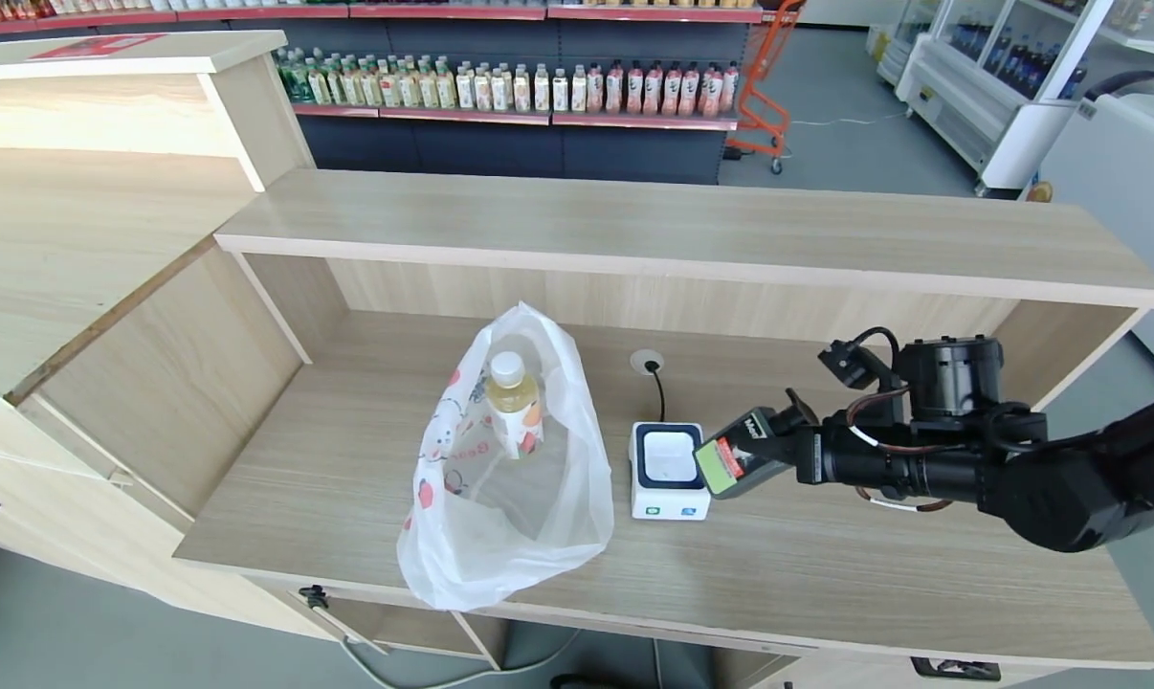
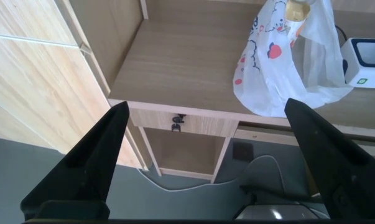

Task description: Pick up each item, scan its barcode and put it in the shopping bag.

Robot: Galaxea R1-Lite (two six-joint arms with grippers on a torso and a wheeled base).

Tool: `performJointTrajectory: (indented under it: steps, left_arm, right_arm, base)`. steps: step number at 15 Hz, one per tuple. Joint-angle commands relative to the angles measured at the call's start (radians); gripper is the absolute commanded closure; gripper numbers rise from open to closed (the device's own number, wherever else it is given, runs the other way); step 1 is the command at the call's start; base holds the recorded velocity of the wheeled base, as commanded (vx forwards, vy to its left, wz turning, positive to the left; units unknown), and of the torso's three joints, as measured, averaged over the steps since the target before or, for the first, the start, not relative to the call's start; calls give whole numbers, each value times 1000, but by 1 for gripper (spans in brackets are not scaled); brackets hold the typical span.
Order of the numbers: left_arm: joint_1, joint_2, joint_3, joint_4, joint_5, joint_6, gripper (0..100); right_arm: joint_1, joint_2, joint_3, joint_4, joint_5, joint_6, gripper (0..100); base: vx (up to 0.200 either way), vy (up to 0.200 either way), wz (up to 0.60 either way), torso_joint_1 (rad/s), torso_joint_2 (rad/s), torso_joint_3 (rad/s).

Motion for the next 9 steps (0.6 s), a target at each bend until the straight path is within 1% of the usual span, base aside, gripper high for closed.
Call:
performJointTrajectory:
  steps: [1,4,9]
  left_arm:
    - [0,0,0,0,0,0,0]
    - [0,0,0,0,0,0,0]
    - [0,0,0,0,0,0,0]
  right_arm:
    - [19,60,-15,-14,-2,1,100]
    - [37,96,-47,-17,-2,3,100]
    - [41,149,-104,-18,-13,8,100]
  base:
    - [0,0,0,0,0,0]
    - [0,0,0,0,0,0]
    - [0,0,0,0,0,0]
